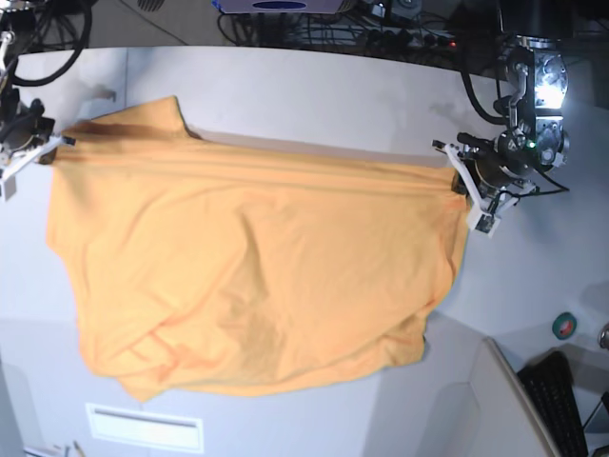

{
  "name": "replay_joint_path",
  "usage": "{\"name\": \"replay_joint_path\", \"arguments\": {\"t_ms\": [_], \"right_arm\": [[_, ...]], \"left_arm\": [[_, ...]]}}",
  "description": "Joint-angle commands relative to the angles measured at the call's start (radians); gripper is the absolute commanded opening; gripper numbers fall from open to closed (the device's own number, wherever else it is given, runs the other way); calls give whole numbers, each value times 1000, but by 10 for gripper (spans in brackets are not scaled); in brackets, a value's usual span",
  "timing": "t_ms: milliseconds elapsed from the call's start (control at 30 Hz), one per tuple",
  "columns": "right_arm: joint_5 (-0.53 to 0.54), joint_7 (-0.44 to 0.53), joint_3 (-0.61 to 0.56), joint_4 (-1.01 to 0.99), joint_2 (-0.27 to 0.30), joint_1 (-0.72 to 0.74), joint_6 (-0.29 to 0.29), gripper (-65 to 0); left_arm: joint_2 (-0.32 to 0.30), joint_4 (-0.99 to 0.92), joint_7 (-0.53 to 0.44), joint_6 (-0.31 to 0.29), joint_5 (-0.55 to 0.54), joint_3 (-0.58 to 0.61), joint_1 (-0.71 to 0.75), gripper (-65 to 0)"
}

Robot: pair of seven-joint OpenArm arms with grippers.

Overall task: Layout the t-shirt on the table in an organized manner, then fold the t-shirt properly
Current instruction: 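Lay the shirt flat and open both grippers to release it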

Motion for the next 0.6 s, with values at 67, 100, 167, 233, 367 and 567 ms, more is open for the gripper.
{"name": "replay_joint_path", "arguments": {"t_ms": [67, 100, 167, 233, 367, 567], "right_arm": [[-10, 15, 12, 22, 19, -47, -9, -650], [-10, 17, 12, 22, 19, -61, -9, -650], [-10, 17, 12, 22, 19, -93, -9, -650], [-8, 17, 12, 22, 19, -119, -9, -650], [-8, 17, 2, 22, -9, -154, -9, -650], [-10, 9, 10, 22, -58, -133, -9, -650]], "left_arm": [[-15, 32, 12, 9, 17, -6, 50, -650], [-15, 37, 12, 9, 17, -6, 60, -650], [-14, 37, 9, 9, 17, -3, 85, -650], [-14, 34, 9, 9, 17, -4, 96, -650], [-14, 10, 7, 9, 17, -40, 111, -650], [-12, -8, 7, 9, 17, -49, 106, -650]]}}
